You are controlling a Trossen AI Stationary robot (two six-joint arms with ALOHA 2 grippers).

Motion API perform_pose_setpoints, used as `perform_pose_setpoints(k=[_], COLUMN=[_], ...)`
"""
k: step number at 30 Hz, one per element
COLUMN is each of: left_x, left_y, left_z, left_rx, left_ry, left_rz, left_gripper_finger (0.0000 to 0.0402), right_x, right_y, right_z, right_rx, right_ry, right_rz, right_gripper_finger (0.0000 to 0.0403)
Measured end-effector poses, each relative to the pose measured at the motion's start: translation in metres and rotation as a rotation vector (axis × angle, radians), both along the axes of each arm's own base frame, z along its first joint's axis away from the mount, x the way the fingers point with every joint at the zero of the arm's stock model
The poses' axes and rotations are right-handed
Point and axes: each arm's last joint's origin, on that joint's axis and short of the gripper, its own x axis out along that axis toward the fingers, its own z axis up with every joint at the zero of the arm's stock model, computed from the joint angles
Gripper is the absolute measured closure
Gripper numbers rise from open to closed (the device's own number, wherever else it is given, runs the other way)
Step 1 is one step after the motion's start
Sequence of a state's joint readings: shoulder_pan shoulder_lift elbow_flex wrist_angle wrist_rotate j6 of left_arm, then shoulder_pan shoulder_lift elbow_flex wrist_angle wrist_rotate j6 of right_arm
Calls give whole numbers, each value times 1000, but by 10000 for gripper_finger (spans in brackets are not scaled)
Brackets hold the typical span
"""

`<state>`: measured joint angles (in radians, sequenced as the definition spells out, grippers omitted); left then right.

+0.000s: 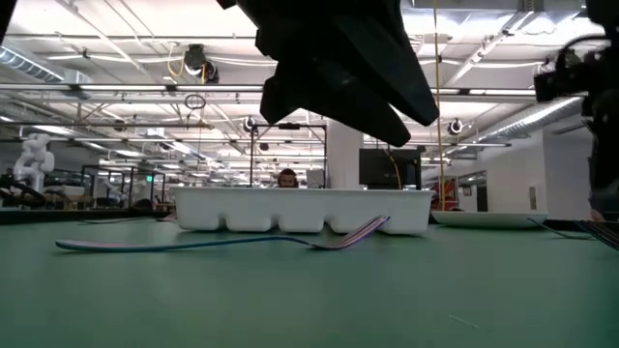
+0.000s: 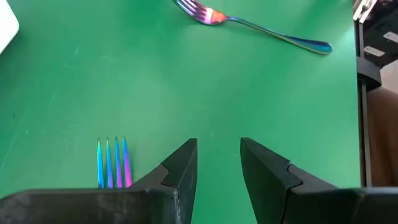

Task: Sort silverware
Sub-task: Put the blue fork into the silverware tray

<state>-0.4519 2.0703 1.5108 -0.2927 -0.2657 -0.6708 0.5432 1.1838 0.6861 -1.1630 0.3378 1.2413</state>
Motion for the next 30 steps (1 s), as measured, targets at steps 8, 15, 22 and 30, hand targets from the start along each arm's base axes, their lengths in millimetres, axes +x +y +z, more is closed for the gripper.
perform_pose_setpoints(k=[8, 15, 22, 30], left_x=[2, 2, 2, 1], left_y=[-14, -21, -22, -22], left_z=[22, 32, 32, 32], left_rx=[14, 20, 22, 31], left_ry=[-65, -93, -94, -90], left_rz=[-76, -95, -92, -87], left_gripper_finger=[279, 279, 279, 279], right_x=[-6, -9, -14, -13], right_y=[-7, -16, -23, -26], right_z=[-24, -37, -61, -54], right_rx=[24, 23, 81, 45], right_ry=[77, 114, 98, 98], right_rz=[58, 84, 131, 96], right_gripper_finger=[277, 277, 278, 312])
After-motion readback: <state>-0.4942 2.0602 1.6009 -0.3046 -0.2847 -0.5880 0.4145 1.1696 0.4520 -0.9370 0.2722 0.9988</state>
